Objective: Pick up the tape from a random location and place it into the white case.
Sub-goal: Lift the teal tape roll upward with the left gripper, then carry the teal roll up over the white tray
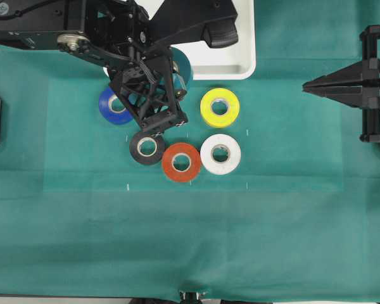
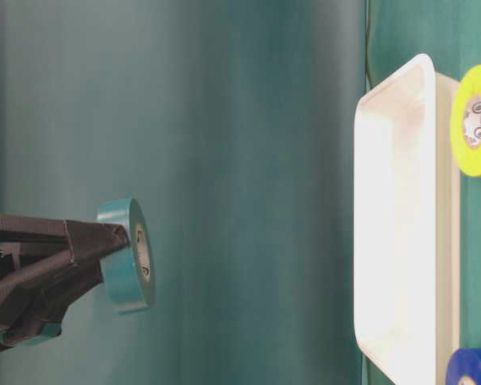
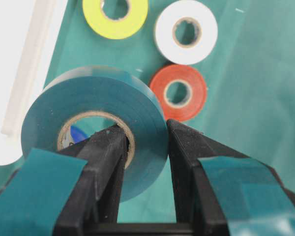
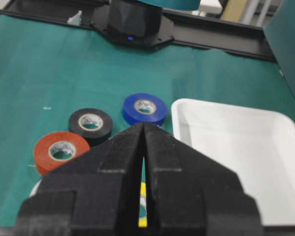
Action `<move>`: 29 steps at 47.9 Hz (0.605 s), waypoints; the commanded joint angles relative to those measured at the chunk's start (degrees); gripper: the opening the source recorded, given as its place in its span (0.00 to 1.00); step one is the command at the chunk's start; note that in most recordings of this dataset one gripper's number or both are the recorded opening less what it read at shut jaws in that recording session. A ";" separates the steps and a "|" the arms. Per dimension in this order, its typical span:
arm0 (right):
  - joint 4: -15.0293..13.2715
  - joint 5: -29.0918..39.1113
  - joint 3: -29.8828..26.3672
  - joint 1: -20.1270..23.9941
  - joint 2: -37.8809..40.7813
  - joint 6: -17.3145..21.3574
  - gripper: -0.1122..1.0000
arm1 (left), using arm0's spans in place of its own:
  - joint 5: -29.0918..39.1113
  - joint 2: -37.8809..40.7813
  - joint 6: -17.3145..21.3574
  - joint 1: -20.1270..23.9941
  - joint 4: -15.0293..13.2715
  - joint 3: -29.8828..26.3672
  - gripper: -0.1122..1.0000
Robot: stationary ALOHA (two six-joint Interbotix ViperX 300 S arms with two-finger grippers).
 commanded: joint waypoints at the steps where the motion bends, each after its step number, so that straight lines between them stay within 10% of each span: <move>1: -0.09 -0.18 -0.70 -0.09 0.35 -0.09 0.10 | -0.26 -1.76 -0.09 -0.09 0.18 -1.14 0.29; 29: -0.09 -0.18 -0.70 -0.09 0.35 -0.09 0.10 | -0.79 -1.85 2.20 4.13 0.62 -1.23 0.29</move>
